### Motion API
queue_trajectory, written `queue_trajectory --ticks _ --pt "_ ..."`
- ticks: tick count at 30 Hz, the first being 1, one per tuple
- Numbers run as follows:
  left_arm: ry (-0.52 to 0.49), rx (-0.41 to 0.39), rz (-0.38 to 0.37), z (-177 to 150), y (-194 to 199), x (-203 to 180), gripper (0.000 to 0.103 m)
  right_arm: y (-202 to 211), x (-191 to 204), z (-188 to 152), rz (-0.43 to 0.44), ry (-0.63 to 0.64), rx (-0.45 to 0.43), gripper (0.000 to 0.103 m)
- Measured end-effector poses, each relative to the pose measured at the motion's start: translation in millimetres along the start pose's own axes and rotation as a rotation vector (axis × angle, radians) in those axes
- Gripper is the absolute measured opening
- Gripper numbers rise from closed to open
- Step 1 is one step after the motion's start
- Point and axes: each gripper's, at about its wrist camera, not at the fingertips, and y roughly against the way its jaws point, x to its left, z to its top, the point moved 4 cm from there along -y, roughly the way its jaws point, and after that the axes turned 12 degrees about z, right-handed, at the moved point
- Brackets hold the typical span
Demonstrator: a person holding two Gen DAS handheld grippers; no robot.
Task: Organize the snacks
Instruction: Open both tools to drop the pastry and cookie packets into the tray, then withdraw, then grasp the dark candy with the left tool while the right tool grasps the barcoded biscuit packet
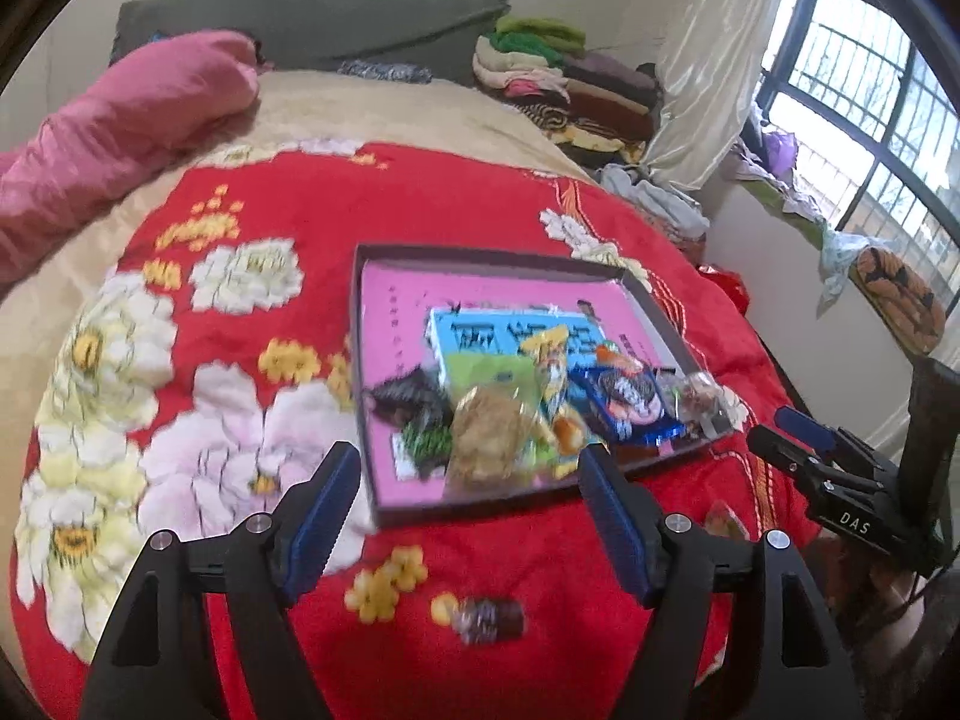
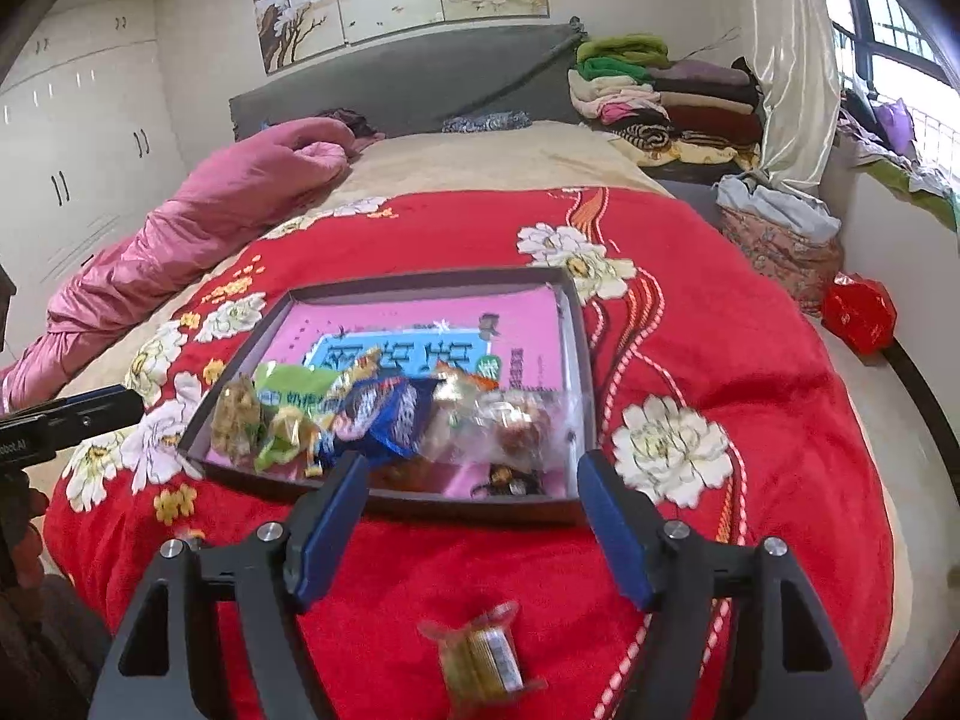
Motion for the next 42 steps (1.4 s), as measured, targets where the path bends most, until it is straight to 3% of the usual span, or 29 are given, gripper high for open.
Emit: queue_trajectory --ticks 12,17,25,30,34,42 --pt "-0.037 0.130 0.027 -65.0 -11.4 0.1 0.076 -1.5 6.7 -52.4 0.018 0.025 0.132 0.072" --pt "-0.073 0.152 0.057 -75.7 -24.2 -14.1 0.076 -6.5 6.5 -65.8 0.011 0.043 0.186 0.072" --pt "-0.047 0.189 0.081 -84.7 -45.3 -14.3 0.075 -25.7 -1.0 -78.1 0.003 0.060 0.249 0.071" --pt "-0.047 0.188 0.093 -85.8 -50.3 -14.9 0.068 -37.5 2.1 -85.5 0.006 0.092 0.285 0.047" --pt "-0.042 0.185 0.052 -84.3 -51.8 -20.7 0.038 -34.1 1.4 -83.3 0.021 0.082 0.270 0.039" --pt "0.005 0.151 0.007 -77.4 -36.3 -15.1 0.036 -18.0 16.4 -66.6 0.080 0.104 0.188 0.036"
